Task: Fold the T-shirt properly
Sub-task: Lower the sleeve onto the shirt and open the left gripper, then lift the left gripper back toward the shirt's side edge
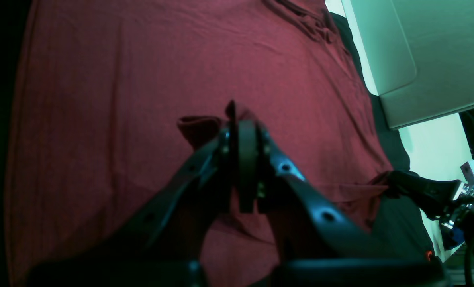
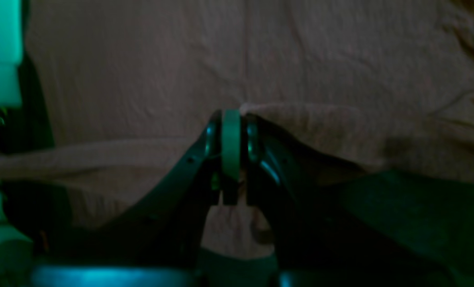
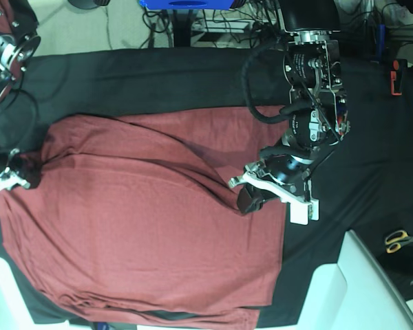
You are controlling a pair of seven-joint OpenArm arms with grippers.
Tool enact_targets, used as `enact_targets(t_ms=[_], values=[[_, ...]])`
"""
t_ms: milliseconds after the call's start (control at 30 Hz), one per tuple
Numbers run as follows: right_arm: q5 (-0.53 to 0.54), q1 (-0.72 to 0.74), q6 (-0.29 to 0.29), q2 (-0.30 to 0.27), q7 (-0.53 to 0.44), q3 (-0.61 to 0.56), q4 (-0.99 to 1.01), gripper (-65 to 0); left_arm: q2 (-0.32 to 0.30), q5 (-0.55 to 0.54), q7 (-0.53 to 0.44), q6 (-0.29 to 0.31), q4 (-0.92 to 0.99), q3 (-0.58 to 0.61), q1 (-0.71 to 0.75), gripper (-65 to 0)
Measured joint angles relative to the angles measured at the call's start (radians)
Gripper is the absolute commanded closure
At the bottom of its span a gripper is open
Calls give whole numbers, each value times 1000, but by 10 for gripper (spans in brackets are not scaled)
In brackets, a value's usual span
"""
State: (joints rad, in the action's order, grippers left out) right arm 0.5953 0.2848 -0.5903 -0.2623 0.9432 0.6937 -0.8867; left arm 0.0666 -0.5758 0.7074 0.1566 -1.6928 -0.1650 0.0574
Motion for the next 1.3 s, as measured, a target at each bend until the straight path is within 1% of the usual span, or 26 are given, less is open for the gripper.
enact_targets(t_ms=[133, 200, 300, 533, 633, 700, 733, 767, 800, 867, 967, 1000, 1033, 1067, 1100, 1133, 1167, 1200, 1300], values=[[-4, 2, 5, -4, -10, 0, 37, -5, 11, 0, 1, 0, 4, -49, -9, 0], [-4, 6, 6, -9, -30, 0, 38, -5, 1, 0, -2, -2, 19, -72, -28, 0], [-1, 6, 6, -17, -44, 0, 38, -5, -2, 2, -4, 1, 74, -73, -74, 0], [0, 6, 6, -15, -55, 0, 40, -5, 5, 2, -4, 1, 249, -58, -177, 0], [-4, 5, 8, -14, -96, 0, 40, -6, 8, 3, -8, 1, 289, -58, -193, 0], [-1, 7, 69, -14, -114, 0, 40, -8, 9, 3, -59, 1, 307, -58, -192, 0], [-1, 8, 85, -14, -113, 0, 40, -9, 9, 3, -86, 0, 311, -58, -188, 0], [-1, 8, 87, -14, -113, 0, 40, -11, 8, 2, -114, 1, 314, -58, -187, 0], [0, 8, 87, -14, -113, 0, 40, -18, 8, 0, -121, 1, 320, -58, -188, 0], [0, 8, 97, -14, -113, 0, 40, -86, -6, 1, -121, 0, 333, -34, -188, 0], [3, 8, 97, -14, -114, 1, 40, -273, -32, 3, -116, 0, 341, 28, -188, 0], [2, 8, 97, -14, -114, 6, 40, -326, -33, 2, -117, 0, 341, 34, -191, 0], [3, 8, 97, -14, -114, 7, 40, -375, -32, 0, -117, 0, 341, 36, -193, -35], [2, 8, 97, -14, -114, 7, 40, -413, -33, -1, -117, 1, 341, 36, -196, -122], [3, 8, 97, -14, -114, 7, 40, -429, -33, -1, -119, 0, 340, 36, -196, -191], [3, 8, 97, -14, -114, 7, 38, -432, -34, -1, -121, 1, 340, 27, -196, -227], [3, 8, 96, -14, -114, 7, 37, -432, -32, -5, -119, 1, 338, 9, -196, -240], [2, 8, 94, -14, -113, 7, 27, -432, -31, -6, -119, 2, 337, -18, -196, -237], [3, -12, 94, -10, -111, 10, -75, -432, -34, 0, -120, -1, 312, -88, -194, -237]])
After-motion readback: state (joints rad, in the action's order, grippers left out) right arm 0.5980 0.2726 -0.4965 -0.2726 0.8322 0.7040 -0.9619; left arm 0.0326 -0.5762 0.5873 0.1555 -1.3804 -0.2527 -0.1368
